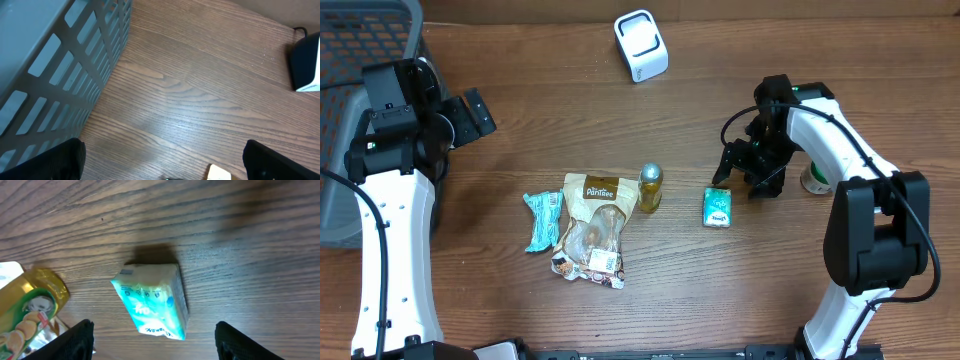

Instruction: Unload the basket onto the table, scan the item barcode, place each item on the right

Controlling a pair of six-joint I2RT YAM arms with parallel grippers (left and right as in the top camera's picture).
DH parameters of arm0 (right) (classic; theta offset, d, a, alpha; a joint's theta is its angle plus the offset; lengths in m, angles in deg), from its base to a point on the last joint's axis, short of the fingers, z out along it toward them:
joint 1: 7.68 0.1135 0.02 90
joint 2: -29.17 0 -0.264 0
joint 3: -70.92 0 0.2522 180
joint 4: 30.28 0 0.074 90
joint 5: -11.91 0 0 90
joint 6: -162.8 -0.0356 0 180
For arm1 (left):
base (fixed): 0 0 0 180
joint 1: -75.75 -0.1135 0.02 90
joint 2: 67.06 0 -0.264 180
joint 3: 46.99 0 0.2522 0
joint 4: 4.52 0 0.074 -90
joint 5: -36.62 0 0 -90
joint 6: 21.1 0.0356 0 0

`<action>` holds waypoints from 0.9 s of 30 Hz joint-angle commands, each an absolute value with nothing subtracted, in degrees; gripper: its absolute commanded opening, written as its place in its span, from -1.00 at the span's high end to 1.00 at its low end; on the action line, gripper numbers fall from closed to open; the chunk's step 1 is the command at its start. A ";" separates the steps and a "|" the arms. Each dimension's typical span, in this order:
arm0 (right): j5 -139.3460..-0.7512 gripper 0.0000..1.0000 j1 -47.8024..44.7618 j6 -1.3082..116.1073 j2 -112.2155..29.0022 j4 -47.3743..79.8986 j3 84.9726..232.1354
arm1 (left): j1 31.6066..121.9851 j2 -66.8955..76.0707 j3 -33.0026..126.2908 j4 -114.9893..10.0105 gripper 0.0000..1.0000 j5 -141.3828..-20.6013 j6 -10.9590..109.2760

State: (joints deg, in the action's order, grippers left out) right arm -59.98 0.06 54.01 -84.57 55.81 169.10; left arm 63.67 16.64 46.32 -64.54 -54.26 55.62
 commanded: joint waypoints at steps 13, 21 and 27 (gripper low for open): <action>-64.62 -0.11 0.17 55.28 -82.34 54.94 170.52 | 63.78 16.31 47.61 -64.52 -0.99 -54.30 56.69; -65.19 -0.13 0.17 55.28 -82.34 54.70 170.52 | 63.78 16.31 47.61 -64.52 -0.99 -54.30 56.69; -65.19 0.14 0.17 55.32 -82.34 53.54 170.52 | 63.78 16.31 47.61 -64.52 -0.99 -54.30 56.69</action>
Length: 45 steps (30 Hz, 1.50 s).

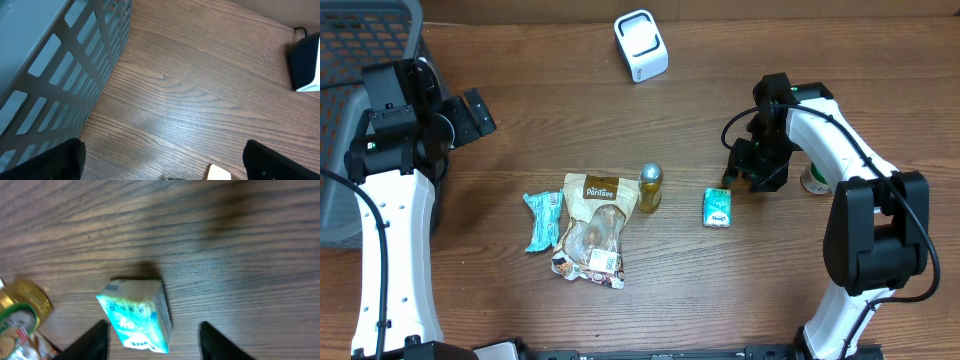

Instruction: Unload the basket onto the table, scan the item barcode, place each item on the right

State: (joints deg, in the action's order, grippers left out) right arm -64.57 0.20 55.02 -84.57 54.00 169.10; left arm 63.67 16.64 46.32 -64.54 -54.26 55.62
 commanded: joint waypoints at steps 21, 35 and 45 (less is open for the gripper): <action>-63.94 0.31 0.61 56.57 -82.27 52.88 163.90 | 63.78 16.31 47.61 -64.52 -0.99 -54.30 56.69; -57.45 0.33 0.61 56.87 -82.27 47.16 158.94 | 63.78 16.31 47.61 -64.52 -0.99 -54.30 56.69; -56.55 0.32 0.61 59.78 -82.27 50.20 158.85 | 63.78 16.31 47.61 -64.52 -0.99 -54.30 56.69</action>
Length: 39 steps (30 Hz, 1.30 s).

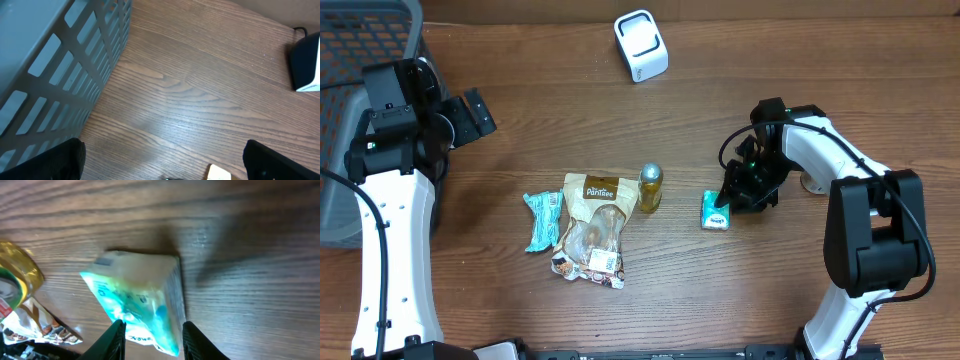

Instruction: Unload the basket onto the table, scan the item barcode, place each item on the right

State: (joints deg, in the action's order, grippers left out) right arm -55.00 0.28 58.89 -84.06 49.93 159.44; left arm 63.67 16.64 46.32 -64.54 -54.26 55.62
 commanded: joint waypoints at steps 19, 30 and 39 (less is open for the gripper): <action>-57.47 0.93 0.59 59.76 -82.27 39.90 150.65 | 63.78 16.31 47.61 -64.52 -0.99 -54.30 56.69; -57.43 0.93 0.61 59.54 -82.27 40.18 150.65 | 63.78 16.31 47.61 -64.52 -0.99 -54.30 56.69; -57.45 0.92 0.61 59.52 -82.27 40.16 150.65 | 63.78 16.31 47.61 -64.52 -0.99 -54.30 56.69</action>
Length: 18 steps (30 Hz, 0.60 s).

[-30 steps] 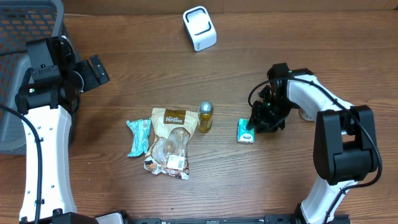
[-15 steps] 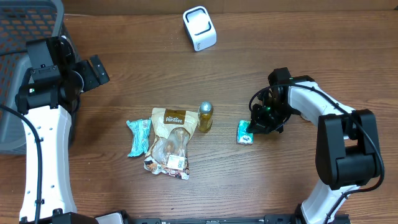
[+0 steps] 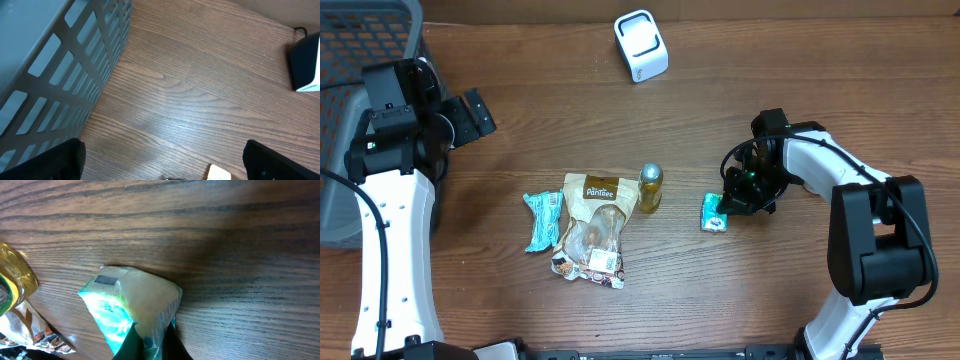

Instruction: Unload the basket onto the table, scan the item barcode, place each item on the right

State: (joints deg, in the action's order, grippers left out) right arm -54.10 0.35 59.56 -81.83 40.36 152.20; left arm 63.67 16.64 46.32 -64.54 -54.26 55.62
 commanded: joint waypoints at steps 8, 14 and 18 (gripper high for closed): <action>-57.47 0.84 0.61 59.56 -82.27 40.32 150.65 | 63.78 16.31 47.61 -64.52 -0.99 -54.30 56.69; -57.47 0.56 0.61 59.59 -82.27 40.53 150.65 | 63.78 16.31 47.61 -64.52 -0.99 -54.30 56.69; -57.47 0.64 0.61 59.59 -82.27 40.27 150.63 | 63.78 16.31 47.61 -64.52 -0.99 -54.30 56.71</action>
